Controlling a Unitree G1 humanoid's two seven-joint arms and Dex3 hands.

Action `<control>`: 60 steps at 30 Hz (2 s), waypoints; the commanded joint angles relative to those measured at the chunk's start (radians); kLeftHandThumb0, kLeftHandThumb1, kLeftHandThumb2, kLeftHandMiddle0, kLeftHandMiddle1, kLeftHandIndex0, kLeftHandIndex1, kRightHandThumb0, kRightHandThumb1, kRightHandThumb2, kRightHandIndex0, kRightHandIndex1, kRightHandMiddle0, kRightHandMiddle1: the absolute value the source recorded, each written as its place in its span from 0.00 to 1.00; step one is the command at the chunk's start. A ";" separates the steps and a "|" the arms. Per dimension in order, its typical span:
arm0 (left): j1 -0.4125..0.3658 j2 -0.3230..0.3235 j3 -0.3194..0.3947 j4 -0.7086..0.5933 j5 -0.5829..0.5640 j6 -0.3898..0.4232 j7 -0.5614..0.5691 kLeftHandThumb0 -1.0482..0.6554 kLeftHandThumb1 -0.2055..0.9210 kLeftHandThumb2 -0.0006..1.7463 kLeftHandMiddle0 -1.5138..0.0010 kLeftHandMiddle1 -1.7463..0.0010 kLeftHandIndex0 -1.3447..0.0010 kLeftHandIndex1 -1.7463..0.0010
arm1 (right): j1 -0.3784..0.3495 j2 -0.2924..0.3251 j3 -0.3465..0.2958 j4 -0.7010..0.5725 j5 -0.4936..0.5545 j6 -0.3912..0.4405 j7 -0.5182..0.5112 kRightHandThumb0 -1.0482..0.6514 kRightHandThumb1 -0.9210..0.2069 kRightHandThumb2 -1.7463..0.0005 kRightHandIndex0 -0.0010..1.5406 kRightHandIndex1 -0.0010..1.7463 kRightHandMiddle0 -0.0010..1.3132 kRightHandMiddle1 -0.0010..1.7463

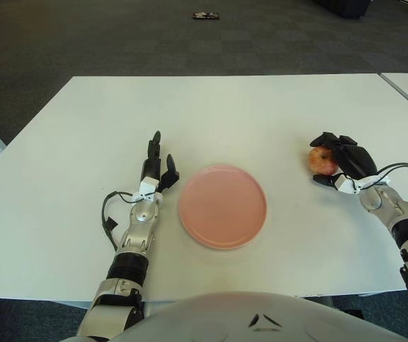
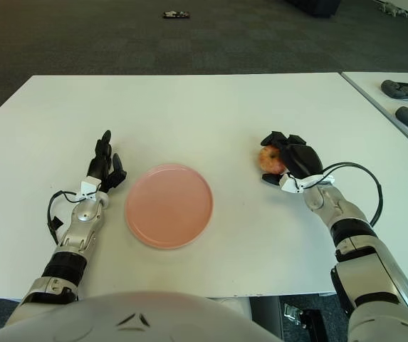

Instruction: Put the apple into the plate.

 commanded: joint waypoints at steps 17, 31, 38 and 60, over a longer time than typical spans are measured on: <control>0.032 -0.001 0.004 0.016 0.006 0.026 0.003 0.14 1.00 0.56 0.94 1.00 1.00 0.84 | 0.014 0.006 -0.016 -0.033 0.004 -0.020 -0.004 0.61 0.55 0.24 0.81 1.00 0.75 1.00; 0.029 0.008 0.008 0.026 -0.001 0.020 -0.008 0.14 1.00 0.56 0.93 1.00 1.00 0.83 | 0.051 -0.032 -0.153 -0.282 0.154 -0.007 0.178 0.64 0.57 0.22 0.80 1.00 0.74 1.00; 0.024 0.008 0.013 0.034 -0.006 0.025 -0.009 0.14 1.00 0.56 0.93 0.99 1.00 0.82 | 0.047 -0.007 -0.244 -0.452 0.203 0.053 0.208 0.66 0.60 0.20 0.80 1.00 0.75 1.00; 0.013 0.005 0.015 0.062 0.005 0.009 0.007 0.14 1.00 0.57 0.92 0.99 1.00 0.81 | 0.066 0.149 -0.334 -0.922 0.257 0.274 0.313 0.62 0.61 0.19 0.82 1.00 0.81 1.00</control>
